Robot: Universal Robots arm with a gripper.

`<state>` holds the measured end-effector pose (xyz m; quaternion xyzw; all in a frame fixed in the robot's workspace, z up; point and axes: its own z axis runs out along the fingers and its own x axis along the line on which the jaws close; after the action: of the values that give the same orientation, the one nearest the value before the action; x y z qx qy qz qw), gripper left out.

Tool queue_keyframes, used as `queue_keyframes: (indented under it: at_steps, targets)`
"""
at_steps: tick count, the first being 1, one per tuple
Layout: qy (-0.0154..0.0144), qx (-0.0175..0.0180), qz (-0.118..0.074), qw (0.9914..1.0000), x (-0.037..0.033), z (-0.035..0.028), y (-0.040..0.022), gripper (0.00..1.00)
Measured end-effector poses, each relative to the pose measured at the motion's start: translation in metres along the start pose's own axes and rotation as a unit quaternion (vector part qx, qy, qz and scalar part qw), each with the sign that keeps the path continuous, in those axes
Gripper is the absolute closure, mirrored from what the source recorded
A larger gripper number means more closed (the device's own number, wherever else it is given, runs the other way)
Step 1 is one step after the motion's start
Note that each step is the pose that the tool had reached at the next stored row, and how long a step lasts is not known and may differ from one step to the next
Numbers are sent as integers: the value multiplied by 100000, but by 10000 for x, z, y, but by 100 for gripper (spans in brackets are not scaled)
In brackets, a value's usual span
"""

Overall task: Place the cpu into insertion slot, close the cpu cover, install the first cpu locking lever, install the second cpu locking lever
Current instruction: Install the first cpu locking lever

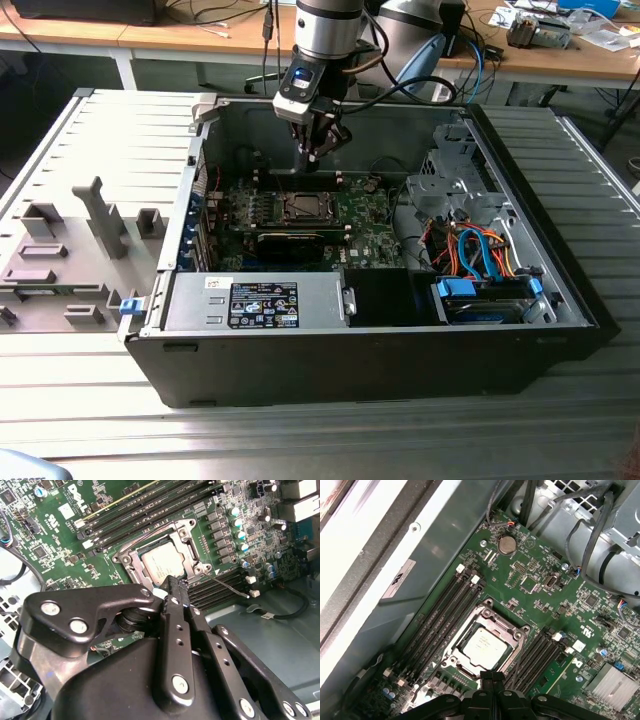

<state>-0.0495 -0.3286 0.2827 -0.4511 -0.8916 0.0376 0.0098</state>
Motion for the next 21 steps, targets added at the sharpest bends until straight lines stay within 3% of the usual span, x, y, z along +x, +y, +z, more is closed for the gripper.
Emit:
queue_keyframes:
  at_steps: [21]
  targets:
    - [-72, -16, -970, 99995, 0, 1, 0, 89]
